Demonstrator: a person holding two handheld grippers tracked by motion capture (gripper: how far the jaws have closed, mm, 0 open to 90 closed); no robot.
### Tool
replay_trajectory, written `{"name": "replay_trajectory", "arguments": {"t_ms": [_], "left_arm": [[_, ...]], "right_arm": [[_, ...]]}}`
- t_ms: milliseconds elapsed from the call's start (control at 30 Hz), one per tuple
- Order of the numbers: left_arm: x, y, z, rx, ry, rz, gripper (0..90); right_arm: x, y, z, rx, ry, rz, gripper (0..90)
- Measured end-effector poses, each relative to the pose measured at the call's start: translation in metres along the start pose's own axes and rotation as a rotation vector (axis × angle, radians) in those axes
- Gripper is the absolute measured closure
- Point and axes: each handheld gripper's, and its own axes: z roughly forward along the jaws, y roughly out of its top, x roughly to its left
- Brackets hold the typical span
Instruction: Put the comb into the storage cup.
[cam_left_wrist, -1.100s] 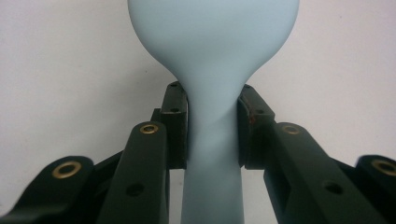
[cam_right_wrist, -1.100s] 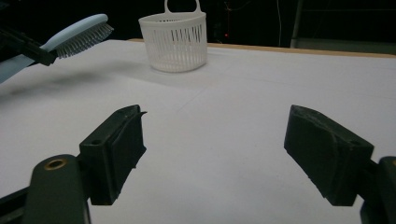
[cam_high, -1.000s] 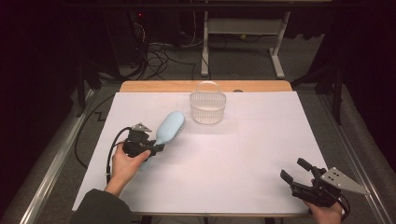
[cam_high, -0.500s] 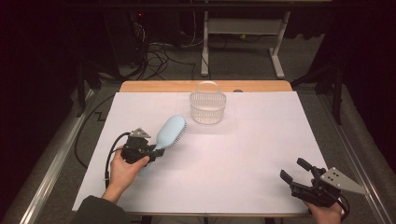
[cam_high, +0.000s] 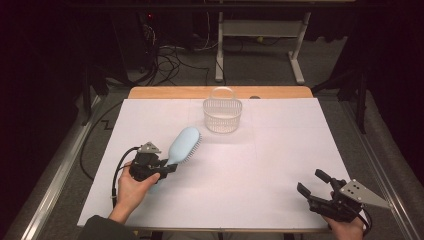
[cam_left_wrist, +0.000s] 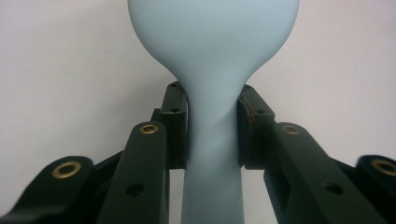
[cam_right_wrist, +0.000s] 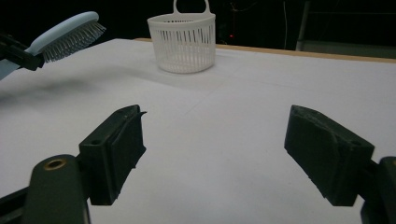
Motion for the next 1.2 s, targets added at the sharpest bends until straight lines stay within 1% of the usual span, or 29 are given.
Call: {"name": "replay_trajectory", "arguments": {"t_ms": [233,333,533,800,1000,1100,1200], "left_arm": [[-0.005,0.000,0.002,-0.004,-0.009,0.007,69.3],[-0.009,-0.002,0.001,-0.012,-0.017,0.012,69.3],[-0.016,-0.003,0.002,-0.018,-0.024,0.019,69.3],[-0.026,-0.002,0.005,-0.021,-0.037,0.045,69.3],[-0.033,-0.001,0.006,-0.024,-0.042,0.063,69.3],[-0.037,0.000,0.007,-0.028,-0.050,0.068,69.3],[-0.043,-0.001,0.007,-0.031,-0.058,0.083,69.3]], "right_arm": [[0.008,0.002,0.005,0.001,0.032,-0.016,19.8],[0.010,0.003,0.007,0.000,0.044,-0.018,19.1],[0.017,0.005,0.011,-0.002,0.063,-0.012,17.2],[0.028,0.008,0.017,-0.010,0.084,-0.016,16.4],[0.037,0.008,0.022,0.001,0.112,-0.026,16.4],[0.039,0.008,0.024,0.005,0.120,-0.021,16.3],[0.044,0.008,0.027,0.011,0.136,-0.019,16.3]]}}
